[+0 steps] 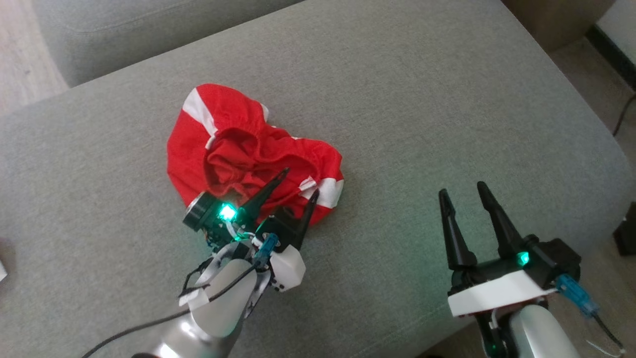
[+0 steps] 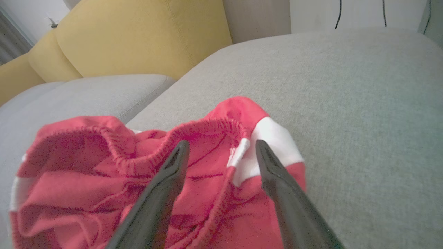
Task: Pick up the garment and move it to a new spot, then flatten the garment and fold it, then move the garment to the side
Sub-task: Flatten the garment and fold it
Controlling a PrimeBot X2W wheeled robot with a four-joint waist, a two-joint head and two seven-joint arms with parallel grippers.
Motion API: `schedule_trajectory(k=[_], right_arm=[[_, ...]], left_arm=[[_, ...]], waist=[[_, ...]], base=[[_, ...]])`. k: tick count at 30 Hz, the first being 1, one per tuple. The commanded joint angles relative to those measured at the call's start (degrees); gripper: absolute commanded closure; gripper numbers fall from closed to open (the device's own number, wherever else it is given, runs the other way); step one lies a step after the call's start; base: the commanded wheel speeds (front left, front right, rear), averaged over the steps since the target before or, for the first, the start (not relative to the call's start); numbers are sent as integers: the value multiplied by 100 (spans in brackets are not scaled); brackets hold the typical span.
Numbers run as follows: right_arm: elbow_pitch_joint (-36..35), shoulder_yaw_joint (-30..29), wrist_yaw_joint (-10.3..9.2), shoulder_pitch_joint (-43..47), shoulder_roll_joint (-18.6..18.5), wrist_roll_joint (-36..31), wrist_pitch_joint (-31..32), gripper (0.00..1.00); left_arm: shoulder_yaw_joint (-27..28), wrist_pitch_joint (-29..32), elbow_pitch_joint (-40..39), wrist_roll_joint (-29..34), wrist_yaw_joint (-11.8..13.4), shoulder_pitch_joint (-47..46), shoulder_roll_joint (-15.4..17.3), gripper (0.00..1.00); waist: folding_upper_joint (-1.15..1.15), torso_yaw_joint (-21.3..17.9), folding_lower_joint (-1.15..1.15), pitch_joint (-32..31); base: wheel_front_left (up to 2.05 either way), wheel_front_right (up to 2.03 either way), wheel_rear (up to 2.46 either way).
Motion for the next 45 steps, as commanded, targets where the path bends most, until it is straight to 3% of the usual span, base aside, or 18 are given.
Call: schedule_trajectory(k=[1, 7, 9, 10, 17, 27, 34, 38, 45], right_arm=[[-204, 170, -4, -185, -10, 56, -31, 0], [-205, 181, -4, -207, -10, 101, -31, 0], [-207, 179, -4, -209, -10, 105, -31, 0], [-207, 180, -4, -210, -10, 106, -31, 0], [-186, 163, -4, -198, -10, 112, -31, 0], [60, 69, -4, -56, -10, -82, -31, 0], [66, 2, -4, 87, -10, -92, -31, 0], [-3, 36, -4, 154, -10, -123, -31, 0], [-129, -46, -4, 260, -10, -67, -31, 0]], left_arm=[[115, 16, -31, 41, 39, -253, 32, 0], [45, -11, 321, 31, 32, -386, 31, 0], [53, -118, 367, -36, -19, -424, 29, 79], [58, -180, 374, -72, -40, -443, 28, 100], [133, -452, 202, -468, -277, -574, 15, 100], [22, -521, -1146, -783, -702, -1595, 16, 100], [256, -323, -1902, -1044, -860, -2047, 361, 100], [474, -26, -2433, -1377, -855, -1497, 779, 100], [608, 327, -3231, -2033, -642, 606, 1393, 100]], waist=[[0, -44, 0, 26], [0, -132, 0, 92], [0, -156, 0, 104], [0, -165, 0, 106], [0, -154, 0, 50], [0, 59, 0, -419], [0, 301, 0, -710], [0, 482, 0, -797], [0, 951, 0, -658]], base=[[0, 0, 0], [0, 0, 0], [0, 0, 0], [0, 0, 0], [0, 0, 0], [0, 0, 0], [0, 0, 0], [0, 0, 0], [0, 0, 0]])
